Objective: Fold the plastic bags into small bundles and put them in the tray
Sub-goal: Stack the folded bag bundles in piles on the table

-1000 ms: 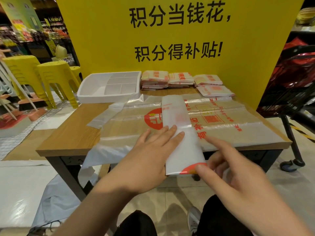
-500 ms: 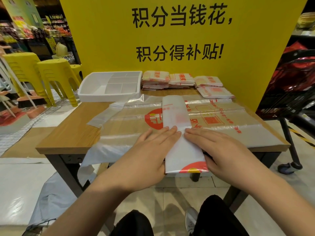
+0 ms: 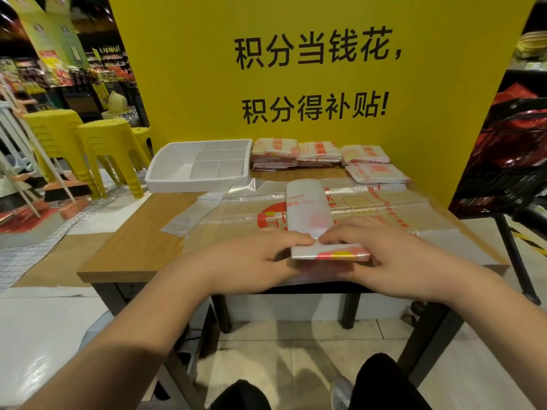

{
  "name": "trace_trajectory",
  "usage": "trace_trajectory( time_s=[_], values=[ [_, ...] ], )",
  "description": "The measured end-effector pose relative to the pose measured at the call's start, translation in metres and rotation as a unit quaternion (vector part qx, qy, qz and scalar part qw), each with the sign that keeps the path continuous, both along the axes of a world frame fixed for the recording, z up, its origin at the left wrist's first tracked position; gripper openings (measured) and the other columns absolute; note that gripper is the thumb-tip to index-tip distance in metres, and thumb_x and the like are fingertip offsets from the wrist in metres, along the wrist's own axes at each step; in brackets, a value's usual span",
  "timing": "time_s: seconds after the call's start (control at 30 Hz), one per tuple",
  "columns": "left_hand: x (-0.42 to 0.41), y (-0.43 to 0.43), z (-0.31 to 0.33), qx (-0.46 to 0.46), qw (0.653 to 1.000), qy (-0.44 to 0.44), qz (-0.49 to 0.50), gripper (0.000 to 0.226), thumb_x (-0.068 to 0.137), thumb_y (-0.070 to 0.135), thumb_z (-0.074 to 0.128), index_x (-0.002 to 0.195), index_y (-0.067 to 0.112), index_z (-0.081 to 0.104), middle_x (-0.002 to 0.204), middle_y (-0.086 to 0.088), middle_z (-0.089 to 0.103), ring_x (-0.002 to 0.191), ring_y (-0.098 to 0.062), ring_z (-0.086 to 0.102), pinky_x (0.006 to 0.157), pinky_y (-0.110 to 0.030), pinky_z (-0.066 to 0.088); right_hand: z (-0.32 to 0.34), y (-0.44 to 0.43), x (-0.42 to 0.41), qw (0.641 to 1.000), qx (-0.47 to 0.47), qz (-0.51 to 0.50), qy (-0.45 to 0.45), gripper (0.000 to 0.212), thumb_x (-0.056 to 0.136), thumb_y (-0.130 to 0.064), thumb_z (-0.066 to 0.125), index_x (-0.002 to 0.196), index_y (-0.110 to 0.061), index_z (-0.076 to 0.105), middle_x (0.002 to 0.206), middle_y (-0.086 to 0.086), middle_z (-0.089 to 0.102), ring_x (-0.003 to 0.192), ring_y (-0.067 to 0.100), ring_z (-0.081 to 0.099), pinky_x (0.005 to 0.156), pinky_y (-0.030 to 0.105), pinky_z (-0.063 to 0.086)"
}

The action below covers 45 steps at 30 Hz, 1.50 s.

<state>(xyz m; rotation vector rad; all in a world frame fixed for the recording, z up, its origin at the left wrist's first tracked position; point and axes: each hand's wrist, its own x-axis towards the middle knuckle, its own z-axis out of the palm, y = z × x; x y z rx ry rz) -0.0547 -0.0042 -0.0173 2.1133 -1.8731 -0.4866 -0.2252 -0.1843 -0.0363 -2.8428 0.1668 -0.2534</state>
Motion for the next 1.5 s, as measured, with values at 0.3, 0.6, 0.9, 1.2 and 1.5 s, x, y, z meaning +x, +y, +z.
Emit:
trace_trajectory(
  time_s=[0.3, 0.6, 0.9, 1.2, 1.5],
  values=[
    [0.022, -0.016, -0.014, -0.115, 0.991, 0.039, 0.047, 0.026, 0.094, 0.020, 0.066, 0.117, 0.031, 0.068, 0.112, 0.018, 0.067, 0.101, 0.003, 0.061, 0.087, -0.020, 0.049, -0.004, -0.014, 0.016, 0.991, 0.101, -0.058, -0.071, 0.015, 0.095, -0.041, 0.059, 0.102, -0.050, 0.069, 0.102, -0.031, 0.067, 0.095, -0.005, 0.059, 0.078, 0.021, 0.049],
    [0.023, -0.030, -0.019, -0.131, 0.977, 0.062, 0.156, 0.026, 0.097, 0.043, 0.058, 0.111, 0.027, 0.072, 0.111, 0.013, 0.068, 0.097, -0.003, 0.061, 0.089, -0.028, 0.051, -0.003, -0.020, 0.034, 0.982, 0.153, -0.102, -0.051, 0.013, 0.098, -0.047, 0.055, 0.103, -0.042, 0.065, 0.099, -0.024, 0.069, 0.091, 0.000, 0.062, 0.082, 0.032, 0.051],
    [0.014, -0.046, -0.025, -0.210, 0.936, 0.092, 0.268, 0.025, 0.096, 0.036, 0.060, 0.117, 0.023, 0.056, 0.079, 0.004, 0.067, 0.078, -0.007, 0.061, 0.069, -0.024, 0.045, -0.011, -0.011, 0.050, 0.958, 0.145, -0.218, -0.117, 0.040, 0.094, -0.046, 0.058, 0.130, -0.031, 0.051, 0.079, -0.011, 0.069, 0.078, 0.010, 0.063, 0.071, 0.037, 0.052],
    [0.004, -0.057, -0.029, -0.229, 0.923, 0.022, 0.308, 0.049, 0.094, 0.032, 0.055, 0.142, 0.030, 0.043, 0.083, 0.006, 0.066, 0.082, -0.016, 0.064, 0.076, -0.037, 0.055, -0.011, -0.002, 0.060, 0.964, 0.084, -0.234, -0.094, 0.046, 0.096, -0.033, 0.046, 0.143, -0.028, 0.048, 0.107, -0.001, 0.070, 0.098, 0.023, 0.063, 0.069, 0.032, 0.041],
    [-0.001, -0.060, -0.031, -0.225, 0.913, -0.154, 0.303, 0.032, 0.091, 0.038, 0.048, 0.120, 0.032, 0.059, 0.094, -0.002, 0.067, 0.103, -0.026, 0.055, 0.072, -0.035, 0.046, -0.004, 0.009, 0.065, 0.965, 0.022, -0.254, -0.061, 0.040, 0.097, -0.031, 0.045, 0.133, -0.022, 0.058, 0.124, 0.008, 0.065, 0.110, 0.030, 0.060, 0.085, 0.038, 0.052]
  ],
)
